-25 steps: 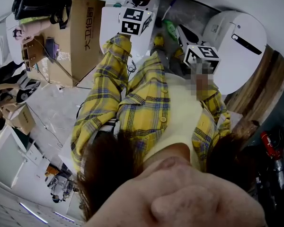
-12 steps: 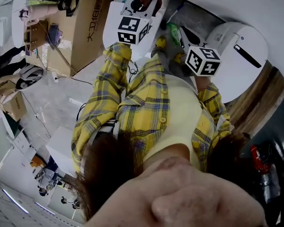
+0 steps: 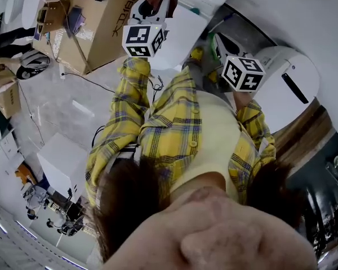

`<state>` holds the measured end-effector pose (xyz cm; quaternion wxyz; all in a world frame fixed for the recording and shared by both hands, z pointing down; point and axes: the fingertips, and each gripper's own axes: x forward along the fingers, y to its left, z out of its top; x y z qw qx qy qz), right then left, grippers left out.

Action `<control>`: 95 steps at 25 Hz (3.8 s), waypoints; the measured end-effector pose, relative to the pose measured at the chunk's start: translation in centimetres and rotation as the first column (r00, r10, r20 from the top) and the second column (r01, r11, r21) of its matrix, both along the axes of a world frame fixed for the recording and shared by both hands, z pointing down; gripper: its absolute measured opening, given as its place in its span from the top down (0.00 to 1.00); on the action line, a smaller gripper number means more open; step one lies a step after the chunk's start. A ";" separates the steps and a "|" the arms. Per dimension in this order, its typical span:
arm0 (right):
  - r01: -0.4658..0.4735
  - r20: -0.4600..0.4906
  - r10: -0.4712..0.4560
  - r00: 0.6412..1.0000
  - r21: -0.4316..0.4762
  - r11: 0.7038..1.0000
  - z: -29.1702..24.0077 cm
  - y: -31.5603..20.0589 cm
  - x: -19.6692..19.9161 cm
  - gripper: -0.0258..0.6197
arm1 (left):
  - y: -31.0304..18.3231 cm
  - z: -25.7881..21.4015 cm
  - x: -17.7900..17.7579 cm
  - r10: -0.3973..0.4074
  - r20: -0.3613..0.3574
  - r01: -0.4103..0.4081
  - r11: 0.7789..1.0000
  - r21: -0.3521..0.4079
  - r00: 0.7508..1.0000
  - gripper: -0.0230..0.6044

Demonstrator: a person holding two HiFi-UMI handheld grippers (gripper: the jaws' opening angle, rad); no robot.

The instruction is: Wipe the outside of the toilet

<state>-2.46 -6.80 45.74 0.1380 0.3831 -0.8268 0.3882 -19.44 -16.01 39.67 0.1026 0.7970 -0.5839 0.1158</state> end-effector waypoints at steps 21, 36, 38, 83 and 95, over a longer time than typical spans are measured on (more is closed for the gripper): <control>0.095 -0.030 -0.096 0.995 -0.035 0.995 1.8 -2.2 -3.8 0.92 | -2.9 11.2 -11.5 -0.262 0.090 0.276 0.938 -0.211 0.961 0.81; 0.015 -0.038 -0.018 0.999 -0.072 0.997 2.8 -2.6 -1.9 0.92 | -6.7 14.9 -8.3 -0.224 0.044 0.227 0.924 -0.307 0.973 0.81; 0.004 -0.039 -0.007 0.999 -0.072 0.997 2.9 -2.8 -1.6 0.92 | -6.6 15.0 -7.5 -0.210 0.036 0.210 0.927 -0.311 0.977 0.81; -0.178 -0.028 0.177 0.984 -0.072 0.981 2.1 1.9 5.8 0.92 | 2.4 14.2 15.0 0.288 -0.056 -0.290 0.897 -0.332 0.956 0.81; -0.058 -0.048 0.056 0.997 -0.041 0.997 2.8 -0.5 2.1 0.92 | 3.8 13.5 7.7 0.150 -0.022 -0.149 0.932 -0.329 0.988 0.81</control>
